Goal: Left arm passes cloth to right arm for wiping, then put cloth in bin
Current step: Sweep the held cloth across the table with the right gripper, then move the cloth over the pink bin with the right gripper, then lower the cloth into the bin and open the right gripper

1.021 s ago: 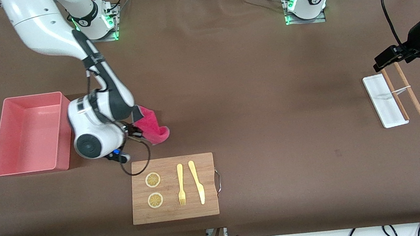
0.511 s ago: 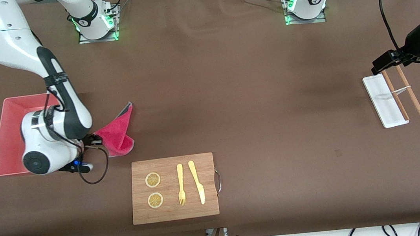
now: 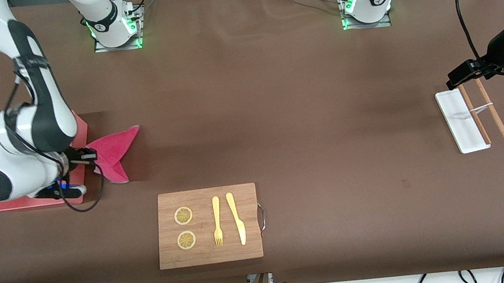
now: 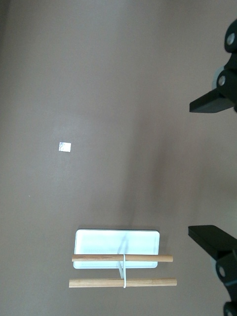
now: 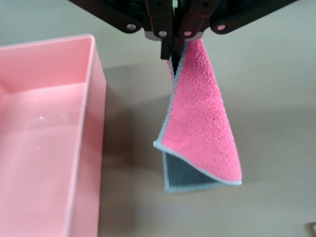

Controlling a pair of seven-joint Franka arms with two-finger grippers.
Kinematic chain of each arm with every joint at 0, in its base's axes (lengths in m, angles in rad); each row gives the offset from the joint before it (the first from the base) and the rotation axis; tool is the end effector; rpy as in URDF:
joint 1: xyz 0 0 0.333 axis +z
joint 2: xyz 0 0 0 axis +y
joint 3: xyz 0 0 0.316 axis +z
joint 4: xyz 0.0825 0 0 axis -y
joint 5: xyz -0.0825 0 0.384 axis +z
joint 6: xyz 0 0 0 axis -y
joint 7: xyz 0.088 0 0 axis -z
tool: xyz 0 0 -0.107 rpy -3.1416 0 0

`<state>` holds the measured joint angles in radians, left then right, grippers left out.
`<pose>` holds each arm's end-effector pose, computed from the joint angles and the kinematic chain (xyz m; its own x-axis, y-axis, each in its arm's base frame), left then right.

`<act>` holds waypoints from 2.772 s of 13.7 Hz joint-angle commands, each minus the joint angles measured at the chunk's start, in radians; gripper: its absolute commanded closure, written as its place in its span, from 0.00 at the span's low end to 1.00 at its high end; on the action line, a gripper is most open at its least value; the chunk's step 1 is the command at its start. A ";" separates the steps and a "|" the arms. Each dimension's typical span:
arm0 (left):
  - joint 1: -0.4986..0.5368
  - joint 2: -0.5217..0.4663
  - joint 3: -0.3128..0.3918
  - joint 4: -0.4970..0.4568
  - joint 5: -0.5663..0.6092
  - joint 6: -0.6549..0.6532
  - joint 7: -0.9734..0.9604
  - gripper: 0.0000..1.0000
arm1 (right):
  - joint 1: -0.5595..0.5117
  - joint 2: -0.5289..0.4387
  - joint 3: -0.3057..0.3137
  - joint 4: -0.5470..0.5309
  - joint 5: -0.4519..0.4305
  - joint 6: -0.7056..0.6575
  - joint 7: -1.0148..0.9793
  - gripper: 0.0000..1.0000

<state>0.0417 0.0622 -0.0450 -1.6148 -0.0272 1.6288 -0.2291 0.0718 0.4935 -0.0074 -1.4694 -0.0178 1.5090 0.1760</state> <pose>0.5753 -0.0039 0.5736 0.9728 0.2253 -0.0537 0.2265 -0.9738 0.0181 0.6397 0.0399 0.3670 0.8958 -0.1195 -0.4282 -0.0862 -0.9916 0.0964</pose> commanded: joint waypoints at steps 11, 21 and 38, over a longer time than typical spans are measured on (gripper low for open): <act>-0.013 0.013 0.008 0.032 0.029 -0.024 0.011 0.00 | -0.006 -0.181 -0.218 -0.016 -0.054 -0.208 -0.381 1.00; -0.013 0.013 0.007 0.032 0.029 -0.024 0.010 0.00 | -0.073 -0.090 -0.315 0.113 -0.133 -0.184 -0.607 1.00; -0.013 0.013 0.008 0.032 0.029 -0.024 0.010 0.00 | -0.086 0.181 -0.310 0.044 0.076 0.128 -0.559 1.00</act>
<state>0.0404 0.0628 -0.0443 -1.6125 -0.0272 1.6264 -0.2291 -0.0104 0.6709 -0.3226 -1.4176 0.0348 1.6054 -0.3954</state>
